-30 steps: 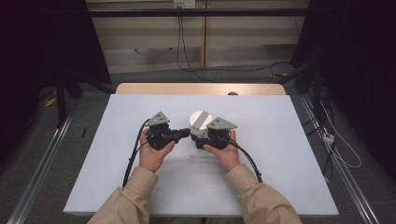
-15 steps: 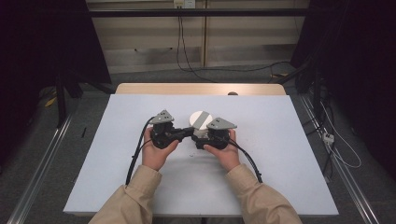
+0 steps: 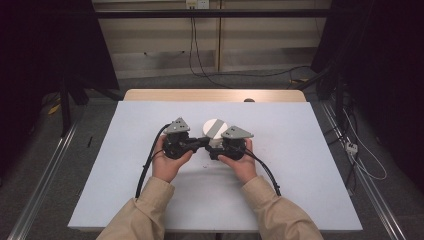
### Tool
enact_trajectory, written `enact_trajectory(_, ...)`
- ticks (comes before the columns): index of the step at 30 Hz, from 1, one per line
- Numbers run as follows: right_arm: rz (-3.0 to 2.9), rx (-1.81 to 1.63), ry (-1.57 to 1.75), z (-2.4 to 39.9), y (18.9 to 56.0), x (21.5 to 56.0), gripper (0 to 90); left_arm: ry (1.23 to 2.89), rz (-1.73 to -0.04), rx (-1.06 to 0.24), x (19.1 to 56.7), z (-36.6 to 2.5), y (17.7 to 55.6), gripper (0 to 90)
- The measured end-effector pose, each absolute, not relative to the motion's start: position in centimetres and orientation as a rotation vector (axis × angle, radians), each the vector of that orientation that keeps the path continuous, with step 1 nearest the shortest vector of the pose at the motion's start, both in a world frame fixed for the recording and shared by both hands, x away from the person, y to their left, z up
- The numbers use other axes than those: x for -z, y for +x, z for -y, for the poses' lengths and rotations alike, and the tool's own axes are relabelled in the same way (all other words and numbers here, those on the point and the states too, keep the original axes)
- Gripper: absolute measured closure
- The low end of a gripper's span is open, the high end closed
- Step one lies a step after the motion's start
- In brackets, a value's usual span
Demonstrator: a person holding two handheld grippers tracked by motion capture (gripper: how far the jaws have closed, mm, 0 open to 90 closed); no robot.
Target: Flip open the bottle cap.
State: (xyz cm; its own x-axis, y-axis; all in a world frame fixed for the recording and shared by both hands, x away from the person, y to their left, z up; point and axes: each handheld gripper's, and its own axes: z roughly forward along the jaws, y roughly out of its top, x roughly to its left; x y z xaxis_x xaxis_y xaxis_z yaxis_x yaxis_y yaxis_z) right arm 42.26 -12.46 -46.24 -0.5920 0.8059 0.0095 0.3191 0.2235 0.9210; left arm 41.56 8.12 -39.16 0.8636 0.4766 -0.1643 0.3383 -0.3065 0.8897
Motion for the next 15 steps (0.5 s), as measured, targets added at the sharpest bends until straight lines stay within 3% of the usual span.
enact_trajectory(15,-2.028,-1.347,1.035,12.46,42.25,46.24,18.7,1.916,-0.633,-0.194,38.99,-8.14,40.91,90.0)
